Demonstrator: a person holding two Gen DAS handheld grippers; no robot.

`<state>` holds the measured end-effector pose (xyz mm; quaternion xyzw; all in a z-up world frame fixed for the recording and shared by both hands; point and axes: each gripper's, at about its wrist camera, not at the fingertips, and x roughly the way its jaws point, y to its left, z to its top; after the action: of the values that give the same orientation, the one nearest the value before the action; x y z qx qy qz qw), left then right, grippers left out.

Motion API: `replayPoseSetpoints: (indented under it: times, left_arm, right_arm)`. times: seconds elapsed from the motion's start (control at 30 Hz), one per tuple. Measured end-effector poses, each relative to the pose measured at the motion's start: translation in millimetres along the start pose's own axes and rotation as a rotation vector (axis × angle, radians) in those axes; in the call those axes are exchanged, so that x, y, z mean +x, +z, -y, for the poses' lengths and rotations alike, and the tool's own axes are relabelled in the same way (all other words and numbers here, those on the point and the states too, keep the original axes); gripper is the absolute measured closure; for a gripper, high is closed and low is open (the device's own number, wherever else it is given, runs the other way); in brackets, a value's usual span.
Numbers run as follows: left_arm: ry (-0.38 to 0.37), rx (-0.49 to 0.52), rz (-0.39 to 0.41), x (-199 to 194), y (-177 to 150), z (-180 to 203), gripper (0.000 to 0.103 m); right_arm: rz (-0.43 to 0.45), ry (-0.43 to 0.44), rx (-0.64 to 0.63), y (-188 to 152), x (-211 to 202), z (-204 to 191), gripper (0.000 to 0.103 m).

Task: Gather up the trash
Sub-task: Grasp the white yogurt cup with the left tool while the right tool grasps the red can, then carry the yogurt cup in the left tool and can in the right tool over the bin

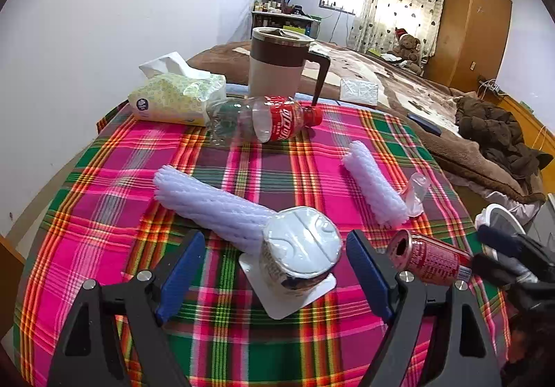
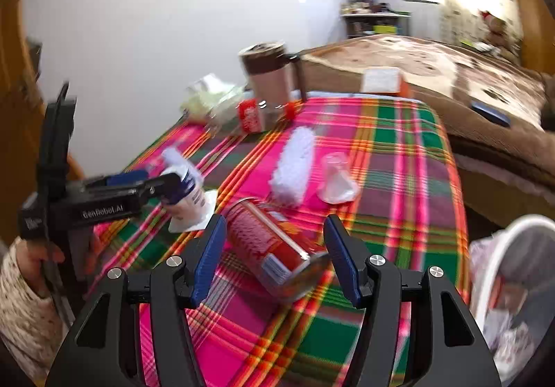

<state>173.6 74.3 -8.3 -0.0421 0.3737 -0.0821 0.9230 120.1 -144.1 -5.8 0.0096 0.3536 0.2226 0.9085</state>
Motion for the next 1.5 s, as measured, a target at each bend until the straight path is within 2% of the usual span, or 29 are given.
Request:
replayPoseSetpoints:
  times: [0.13, 0.2, 0.23, 0.33, 0.47, 0.6, 0.7, 0.73, 0.8, 0.87, 1.0, 1.1, 1.5]
  left_arm:
    - [-0.001, 0.002, 0.017, -6.4, -2.0, 0.8, 0.018]
    - [-0.015, 0.001, 0.015, -7.1, -2.3, 1.1, 0.018]
    - [-0.019, 0.004, 0.013, -7.0, -2.8, 1.7, 0.018]
    - [-0.016, 0.024, 0.022, -6.7, -4.9, 5.4, 0.017]
    - [0.001, 0.030, 0.003, 3.4, -6.8, 7.3, 0.016]
    - [0.061, 0.038, 0.010, 10.0, -7.5, 9.3, 0.016]
    - [0.071, 0.030, 0.010, 13.5, -8.0, 8.5, 0.017]
    - [0.072, 0.027, 0.009, 14.5, -8.5, 7.9, 0.018]
    - [0.074, 0.020, 0.004, 16.8, -9.0, 6.8, 0.027]
    - [0.069, 0.011, 0.011, 14.8, -9.3, 6.5, 0.030]
    - [0.053, 0.019, 0.013, 13.3, -9.9, 8.6, 0.050]
    - [0.042, 0.009, 0.013, 11.4, -11.0, 8.6, 0.057]
    - [-0.004, 0.035, 0.034, -9.3, -21.3, 17.8, 0.058]
  right_arm:
    - [-0.034, -0.029, -0.126, -3.6, 19.0, -6.9, 0.042]
    - [-0.052, -0.043, -0.148, -3.3, 25.6, -5.0, 0.038]
    - [-0.059, -0.046, -0.150, -3.3, 26.2, -3.4, 0.034]
    - [-0.074, -0.043, -0.150, -3.0, 29.1, -1.2, 0.034]
    - [-0.106, -0.100, -0.155, -5.4, 33.9, -1.6, 0.034]
    - [-0.098, -0.115, -0.126, -6.0, 35.6, 1.1, 0.034]
    - [-0.090, -0.118, -0.103, -5.5, 35.9, 2.0, 0.034]
    - [-0.088, -0.120, -0.101, -5.6, 36.3, 1.5, 0.034]
    - [-0.080, -0.118, -0.094, -6.0, 35.6, 1.1, 0.035]
    - [-0.071, -0.119, -0.083, -5.9, 34.9, 1.5, 0.039]
    - [-0.057, -0.125, -0.077, -6.1, 32.6, 0.3, 0.044]
    - [-0.046, -0.120, -0.075, -7.4, 29.7, -1.1, 0.046]
    - [0.006, -0.125, -0.037, -14.2, 11.2, 0.0, 0.049]
